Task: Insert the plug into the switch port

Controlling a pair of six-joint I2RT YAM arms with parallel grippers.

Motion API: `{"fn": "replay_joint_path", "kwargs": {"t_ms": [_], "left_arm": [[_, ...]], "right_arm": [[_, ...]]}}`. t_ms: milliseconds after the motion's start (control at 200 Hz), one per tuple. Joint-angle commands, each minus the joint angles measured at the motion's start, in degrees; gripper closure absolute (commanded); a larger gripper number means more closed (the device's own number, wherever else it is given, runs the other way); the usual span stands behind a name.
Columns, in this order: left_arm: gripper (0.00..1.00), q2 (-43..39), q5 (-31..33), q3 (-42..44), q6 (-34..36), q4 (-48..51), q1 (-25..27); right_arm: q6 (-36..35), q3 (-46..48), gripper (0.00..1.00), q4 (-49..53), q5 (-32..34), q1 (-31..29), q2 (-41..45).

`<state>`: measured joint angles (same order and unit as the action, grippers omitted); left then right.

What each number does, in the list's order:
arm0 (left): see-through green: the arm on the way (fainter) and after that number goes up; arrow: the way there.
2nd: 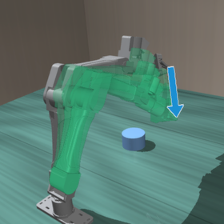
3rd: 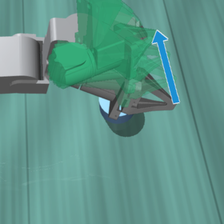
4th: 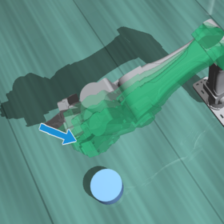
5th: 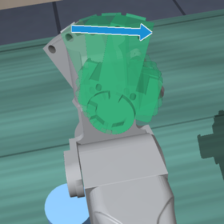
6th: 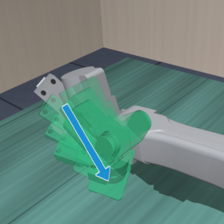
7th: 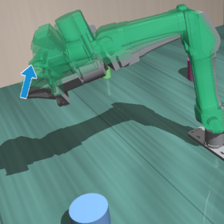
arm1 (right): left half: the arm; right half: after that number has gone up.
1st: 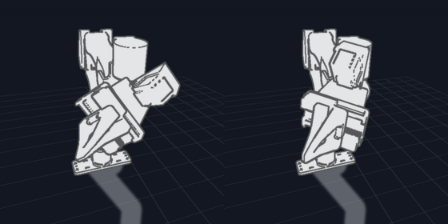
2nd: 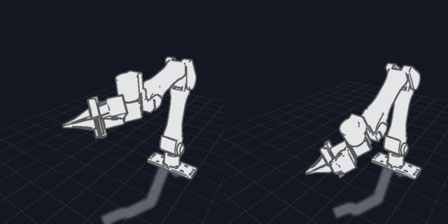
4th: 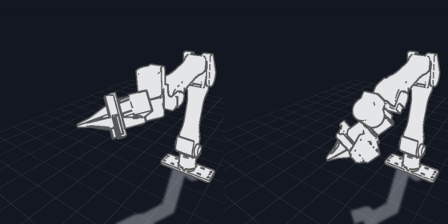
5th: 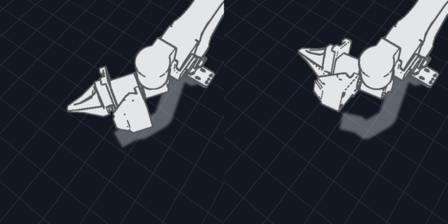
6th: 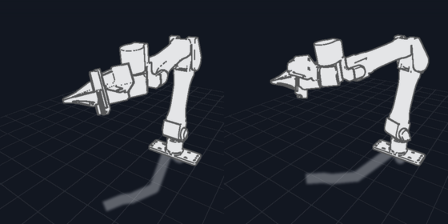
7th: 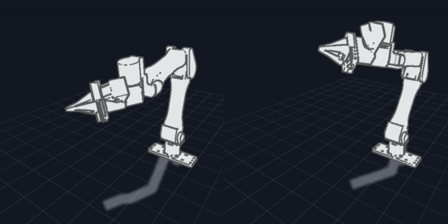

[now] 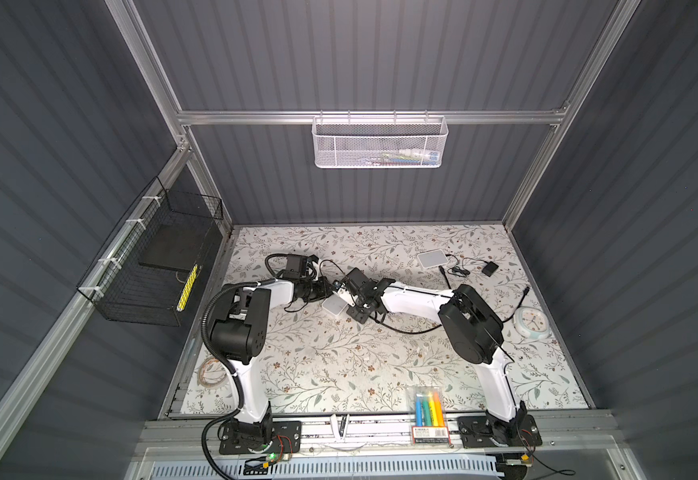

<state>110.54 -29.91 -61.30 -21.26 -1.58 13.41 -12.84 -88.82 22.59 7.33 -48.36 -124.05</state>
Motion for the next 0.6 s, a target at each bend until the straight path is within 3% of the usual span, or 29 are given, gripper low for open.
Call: {"fn": "replay_joint_path", "kwargs": {"t_ms": [0, 595], "left_arm": [[0.8, 1.82, -4.44, 2.72, -1.49, -1.39, 1.71], [0.8, 3.61, -6.65, 7.72, -3.09, -7.79, 1.71]], "right_arm": [[0.7, -1.35, 1.0, -3.95, 0.0, -0.07, -0.82], [2.12, -2.82, 1.0, -6.07, 0.22, -0.07, -0.85]]}}
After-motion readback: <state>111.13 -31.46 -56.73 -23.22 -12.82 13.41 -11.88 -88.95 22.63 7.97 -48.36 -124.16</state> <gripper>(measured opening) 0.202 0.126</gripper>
